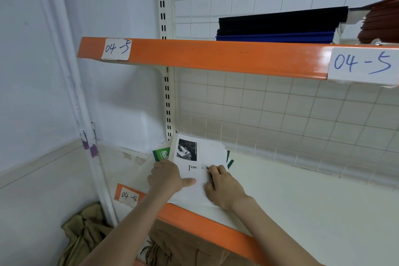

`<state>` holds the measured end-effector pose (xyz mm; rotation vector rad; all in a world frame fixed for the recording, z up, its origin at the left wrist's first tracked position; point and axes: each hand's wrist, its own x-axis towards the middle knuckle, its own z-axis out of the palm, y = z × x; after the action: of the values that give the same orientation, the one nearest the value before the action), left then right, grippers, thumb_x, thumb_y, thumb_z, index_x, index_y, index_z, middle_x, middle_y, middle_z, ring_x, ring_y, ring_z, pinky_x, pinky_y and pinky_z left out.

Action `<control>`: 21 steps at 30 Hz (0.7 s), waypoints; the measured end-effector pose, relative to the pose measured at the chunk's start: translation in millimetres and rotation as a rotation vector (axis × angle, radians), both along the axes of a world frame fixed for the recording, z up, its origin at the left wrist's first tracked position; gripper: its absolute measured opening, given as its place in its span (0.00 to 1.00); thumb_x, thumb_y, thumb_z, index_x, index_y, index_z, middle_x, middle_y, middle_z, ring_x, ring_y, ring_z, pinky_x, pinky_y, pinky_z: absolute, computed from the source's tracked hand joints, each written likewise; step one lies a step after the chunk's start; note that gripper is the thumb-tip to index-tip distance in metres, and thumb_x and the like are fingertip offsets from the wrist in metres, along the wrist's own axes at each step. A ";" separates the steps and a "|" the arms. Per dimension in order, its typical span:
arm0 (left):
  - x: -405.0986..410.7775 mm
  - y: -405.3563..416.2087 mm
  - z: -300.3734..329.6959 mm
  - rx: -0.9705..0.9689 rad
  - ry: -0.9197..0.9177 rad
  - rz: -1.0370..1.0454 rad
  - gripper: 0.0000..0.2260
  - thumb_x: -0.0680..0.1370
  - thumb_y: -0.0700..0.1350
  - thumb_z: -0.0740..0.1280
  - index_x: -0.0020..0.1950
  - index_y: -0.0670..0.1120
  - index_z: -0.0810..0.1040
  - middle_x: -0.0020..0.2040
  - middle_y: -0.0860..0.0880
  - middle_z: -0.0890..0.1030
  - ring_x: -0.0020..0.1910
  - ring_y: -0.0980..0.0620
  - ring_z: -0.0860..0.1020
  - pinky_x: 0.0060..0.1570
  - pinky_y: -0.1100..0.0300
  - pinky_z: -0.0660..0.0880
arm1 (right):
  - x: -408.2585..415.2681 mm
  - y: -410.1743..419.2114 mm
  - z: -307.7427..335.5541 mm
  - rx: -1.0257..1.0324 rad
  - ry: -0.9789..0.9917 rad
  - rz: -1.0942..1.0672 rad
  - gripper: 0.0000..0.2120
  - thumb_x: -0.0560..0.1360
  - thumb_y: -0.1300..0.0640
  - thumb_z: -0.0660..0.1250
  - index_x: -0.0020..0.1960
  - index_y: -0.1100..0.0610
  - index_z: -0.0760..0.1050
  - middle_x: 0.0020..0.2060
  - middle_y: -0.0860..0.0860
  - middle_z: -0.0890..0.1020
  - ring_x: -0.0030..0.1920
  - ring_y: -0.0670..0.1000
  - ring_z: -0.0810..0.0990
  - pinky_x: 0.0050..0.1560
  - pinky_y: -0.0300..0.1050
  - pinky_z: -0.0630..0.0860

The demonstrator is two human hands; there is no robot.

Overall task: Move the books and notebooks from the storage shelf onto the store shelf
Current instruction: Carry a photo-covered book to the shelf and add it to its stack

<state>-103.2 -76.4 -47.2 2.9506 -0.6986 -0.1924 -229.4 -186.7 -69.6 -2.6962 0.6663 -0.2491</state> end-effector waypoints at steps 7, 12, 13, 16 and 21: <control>3.7 0.2 -4.4 -0.085 0.112 -0.015 0.52 0.67 0.73 0.63 0.71 0.32 0.54 0.52 0.46 0.75 0.52 0.49 0.77 0.43 0.58 0.72 | 0.4 0.6 -0.1 -0.008 -0.001 -0.001 0.19 0.78 0.53 0.55 0.67 0.58 0.62 0.62 0.55 0.68 0.60 0.58 0.72 0.56 0.47 0.70; 1.6 2.0 -3.4 -0.098 0.147 -0.017 0.52 0.68 0.73 0.62 0.72 0.31 0.54 0.40 0.50 0.70 0.42 0.50 0.75 0.39 0.58 0.70 | 0.2 1.1 -0.5 -0.013 -0.002 -0.002 0.19 0.79 0.53 0.54 0.67 0.58 0.62 0.62 0.55 0.68 0.60 0.58 0.72 0.56 0.46 0.70; 0.6 2.2 -2.2 -0.094 0.149 -0.016 0.52 0.68 0.73 0.62 0.72 0.31 0.54 0.39 0.49 0.71 0.42 0.50 0.75 0.38 0.59 0.70 | 0.1 1.2 -0.7 -0.014 -0.003 -0.001 0.19 0.79 0.53 0.54 0.67 0.58 0.62 0.62 0.55 0.68 0.60 0.58 0.72 0.56 0.46 0.69; -1.6 3.0 -0.4 -0.100 0.145 -0.019 0.50 0.69 0.72 0.61 0.70 0.31 0.56 0.35 0.49 0.72 0.42 0.49 0.78 0.37 0.59 0.69 | -0.4 1.7 -0.8 -0.018 -0.004 0.000 0.18 0.79 0.53 0.54 0.66 0.59 0.63 0.61 0.55 0.69 0.59 0.58 0.72 0.54 0.46 0.69; -2.7 4.6 0.3 -0.152 0.161 -0.024 0.49 0.68 0.70 0.64 0.69 0.31 0.59 0.40 0.47 0.75 0.43 0.48 0.78 0.36 0.59 0.70 | 0.1 2.8 -0.2 -0.018 -0.002 -0.001 0.18 0.79 0.53 0.54 0.66 0.59 0.63 0.61 0.55 0.68 0.59 0.58 0.72 0.55 0.46 0.69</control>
<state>-106.0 -71.8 -47.0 2.7470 -0.6936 -0.3581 -229.2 -183.9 -69.8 -2.7121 0.6683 -0.2596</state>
